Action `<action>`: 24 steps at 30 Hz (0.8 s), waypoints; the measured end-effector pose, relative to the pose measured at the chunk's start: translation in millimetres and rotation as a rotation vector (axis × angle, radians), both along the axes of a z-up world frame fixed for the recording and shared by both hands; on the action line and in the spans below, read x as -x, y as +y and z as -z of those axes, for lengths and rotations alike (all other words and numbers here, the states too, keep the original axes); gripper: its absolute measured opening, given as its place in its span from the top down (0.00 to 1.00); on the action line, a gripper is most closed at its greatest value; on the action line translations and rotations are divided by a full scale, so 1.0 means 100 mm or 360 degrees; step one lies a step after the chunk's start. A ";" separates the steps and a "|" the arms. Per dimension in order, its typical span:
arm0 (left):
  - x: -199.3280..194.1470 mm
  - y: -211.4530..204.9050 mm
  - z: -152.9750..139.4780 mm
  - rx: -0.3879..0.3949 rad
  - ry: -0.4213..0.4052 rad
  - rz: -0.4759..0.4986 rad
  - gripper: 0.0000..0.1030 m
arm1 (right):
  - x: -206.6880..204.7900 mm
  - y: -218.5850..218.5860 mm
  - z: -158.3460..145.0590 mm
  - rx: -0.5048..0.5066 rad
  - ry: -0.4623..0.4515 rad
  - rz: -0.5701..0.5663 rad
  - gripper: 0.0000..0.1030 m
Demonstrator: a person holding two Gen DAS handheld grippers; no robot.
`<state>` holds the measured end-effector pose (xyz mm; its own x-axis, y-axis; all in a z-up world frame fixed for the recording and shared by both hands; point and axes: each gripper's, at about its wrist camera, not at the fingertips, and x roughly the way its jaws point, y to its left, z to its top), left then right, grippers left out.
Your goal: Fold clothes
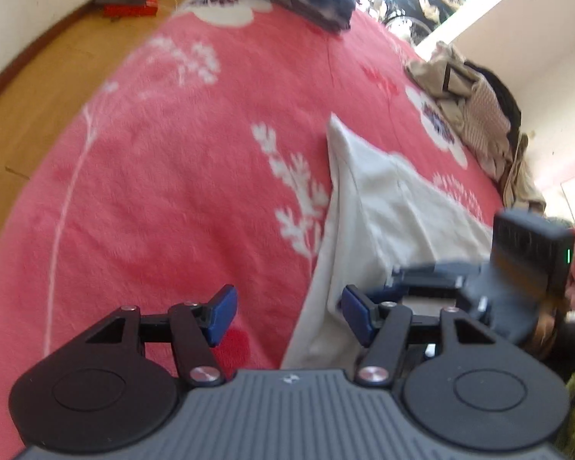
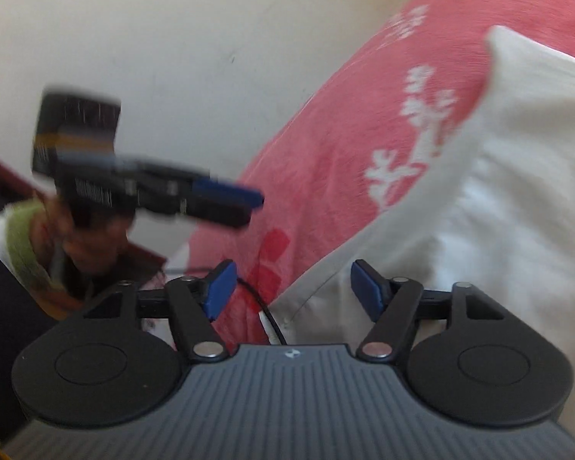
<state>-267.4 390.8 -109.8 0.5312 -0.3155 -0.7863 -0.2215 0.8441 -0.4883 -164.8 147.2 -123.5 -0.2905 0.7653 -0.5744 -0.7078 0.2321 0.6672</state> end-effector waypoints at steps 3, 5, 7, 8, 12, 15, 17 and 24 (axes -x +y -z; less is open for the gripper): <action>-0.09 0.00 -0.07 0.0012 -0.0083 0.0051 0.41 | 0.06 -0.09 -0.13 -0.0035 -0.0042 0.0002 0.35; -0.19 -0.07 -0.10 0.0007 -0.0128 0.0115 0.41 | -0.02 -0.31 -0.24 -0.0105 0.0021 0.0087 0.35; -0.29 -0.14 -0.10 0.0004 -0.0151 0.0176 0.41 | -0.16 -0.59 -0.34 -0.0160 0.0067 0.0195 0.35; -0.35 -0.18 -0.09 0.0004 -0.0151 0.0204 0.40 | -0.21 -0.73 -0.38 -0.0157 0.0064 0.0260 0.36; -0.54 -0.28 0.12 0.0056 -0.0080 0.0265 0.37 | -0.28 -1.23 -0.40 -0.0055 0.0062 0.0503 0.36; -0.61 -0.32 0.26 0.0052 -0.0019 0.0280 0.36 | -0.15 -1.33 -0.18 0.0081 0.0072 0.0517 0.36; -0.66 -0.35 0.35 0.0049 0.0020 0.0290 0.35 | -0.05 -1.34 -0.02 0.0173 0.0060 0.0501 0.37; -0.62 -0.40 0.39 0.0077 0.0018 0.0331 0.27 | 0.04 -1.35 -0.32 0.0064 -0.0090 0.0496 0.37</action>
